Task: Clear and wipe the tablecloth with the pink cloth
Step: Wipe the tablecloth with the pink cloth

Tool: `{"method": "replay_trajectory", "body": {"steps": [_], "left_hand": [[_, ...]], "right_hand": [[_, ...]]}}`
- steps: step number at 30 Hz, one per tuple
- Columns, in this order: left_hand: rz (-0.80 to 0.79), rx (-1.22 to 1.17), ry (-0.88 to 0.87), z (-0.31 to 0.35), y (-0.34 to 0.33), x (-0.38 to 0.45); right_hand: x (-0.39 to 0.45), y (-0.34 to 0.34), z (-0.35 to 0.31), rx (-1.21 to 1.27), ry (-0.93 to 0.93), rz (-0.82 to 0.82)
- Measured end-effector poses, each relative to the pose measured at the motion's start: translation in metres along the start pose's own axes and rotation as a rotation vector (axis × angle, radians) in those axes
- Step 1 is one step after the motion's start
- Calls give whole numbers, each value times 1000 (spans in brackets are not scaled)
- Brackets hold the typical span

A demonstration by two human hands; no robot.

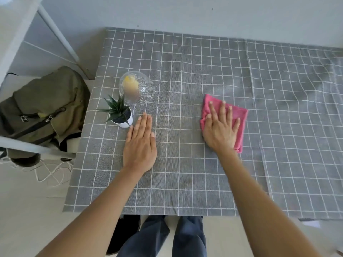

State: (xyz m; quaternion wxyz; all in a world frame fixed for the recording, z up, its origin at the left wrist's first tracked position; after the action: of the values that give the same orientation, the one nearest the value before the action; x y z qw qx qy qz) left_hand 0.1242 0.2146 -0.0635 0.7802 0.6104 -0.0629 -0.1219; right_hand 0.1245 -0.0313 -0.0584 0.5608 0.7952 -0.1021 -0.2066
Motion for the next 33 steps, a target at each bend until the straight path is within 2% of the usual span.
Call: {"method": "replay_trajectory", "body": {"steps": [6,12,14,20,24,28,33], "left_hand": [[19,1,1,1,0,-1],[26,-23,8,0,1,-1],[19,-30,8,0,1,-1],[21,-13,13,-2,0,1],[16,-17,21,-2,0,0],[-16,-47,-14,-2,4,0],[-49,-41,-46,-28,10,-36]], "right_hand": [[-47,-39,-81,7,229,-48],[-49,-33,-72,14,288,-51],[-42,-24,-51,-22,252,-41],[-24,13,63,-32,-59,29],[-22,14,68,13,-99,47],[-28,7,45,14,-101,28],[-60,-29,-64,24,165,-45]]}}
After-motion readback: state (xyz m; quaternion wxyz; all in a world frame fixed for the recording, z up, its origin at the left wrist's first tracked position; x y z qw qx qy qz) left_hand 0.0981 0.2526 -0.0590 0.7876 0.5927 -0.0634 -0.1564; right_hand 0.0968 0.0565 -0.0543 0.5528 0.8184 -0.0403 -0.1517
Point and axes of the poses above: each hand's wrist, its own x-axis towards the middle knuckle, its own y-axis out of the back of the hand, z = x × y, the point moved 4 cm from there along x, towards the middle knuckle, and after that the axes turned 3 degrees about x, right-handed, at the moved point
